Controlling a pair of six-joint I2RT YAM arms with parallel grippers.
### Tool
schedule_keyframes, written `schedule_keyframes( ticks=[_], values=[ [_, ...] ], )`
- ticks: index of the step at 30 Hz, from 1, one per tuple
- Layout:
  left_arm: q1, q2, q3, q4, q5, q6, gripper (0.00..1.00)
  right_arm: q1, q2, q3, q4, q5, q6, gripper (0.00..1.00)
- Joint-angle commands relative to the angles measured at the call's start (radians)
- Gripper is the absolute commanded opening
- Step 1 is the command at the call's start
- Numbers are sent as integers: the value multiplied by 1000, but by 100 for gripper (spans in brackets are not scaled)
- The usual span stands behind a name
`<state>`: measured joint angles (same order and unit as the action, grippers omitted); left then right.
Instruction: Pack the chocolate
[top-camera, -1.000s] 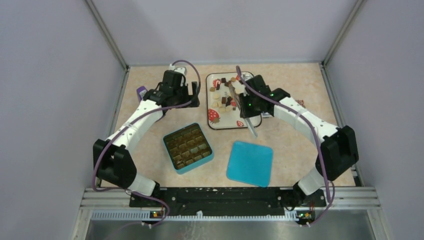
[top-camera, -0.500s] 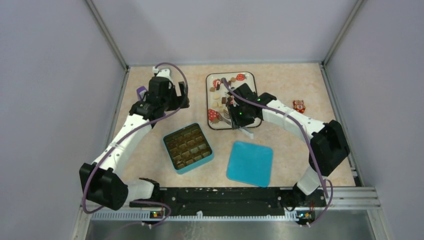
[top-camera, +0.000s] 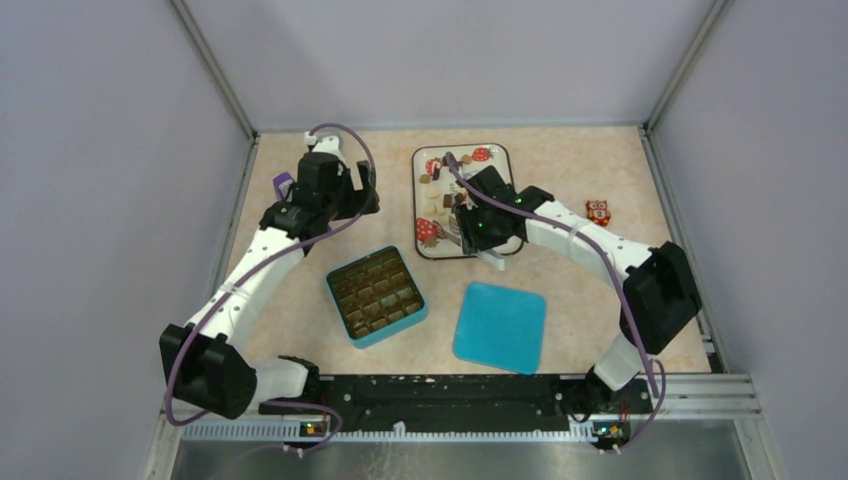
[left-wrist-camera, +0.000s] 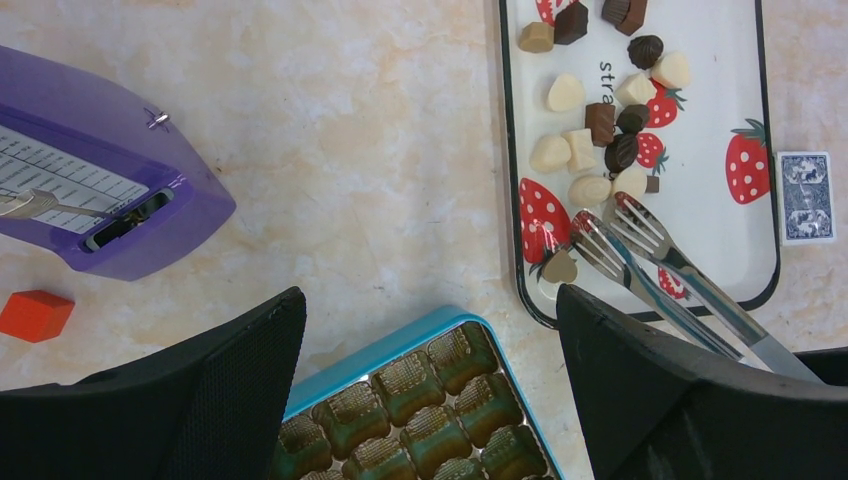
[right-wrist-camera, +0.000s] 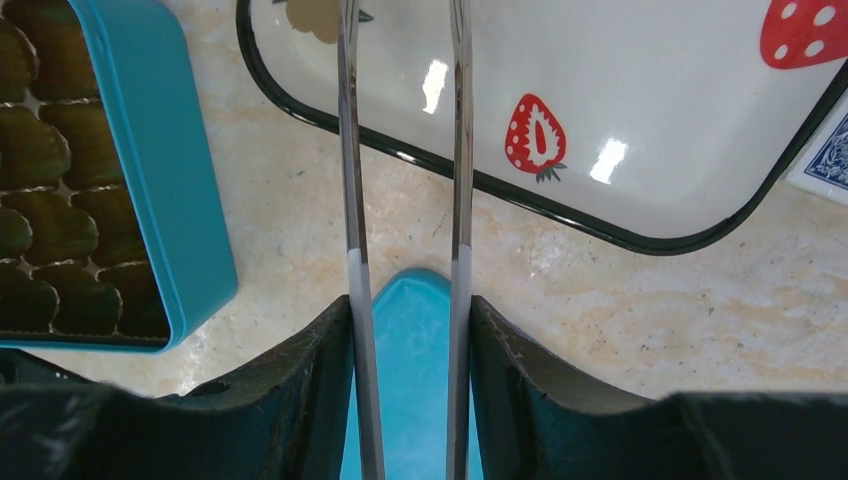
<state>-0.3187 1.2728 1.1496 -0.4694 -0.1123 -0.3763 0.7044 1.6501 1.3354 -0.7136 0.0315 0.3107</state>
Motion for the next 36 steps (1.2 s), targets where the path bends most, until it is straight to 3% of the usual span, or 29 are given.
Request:
schedule_keyframes(
  ticks=[1, 14, 31, 36],
  values=[
    [3, 8, -8, 47, 7, -12, 99, 18, -100, -18, 94, 19, 3, 43],
    [3, 23, -19, 54, 11, -13, 99, 88, -116, -77, 143, 35, -68, 42],
    [3, 19, -34, 64, 30, -19, 99, 181, -33, -57, 79, 186, -163, 43],
    [3, 23, -36, 71, 43, -20, 99, 185, -26, -54, 84, 192, -158, 38]
  ],
)
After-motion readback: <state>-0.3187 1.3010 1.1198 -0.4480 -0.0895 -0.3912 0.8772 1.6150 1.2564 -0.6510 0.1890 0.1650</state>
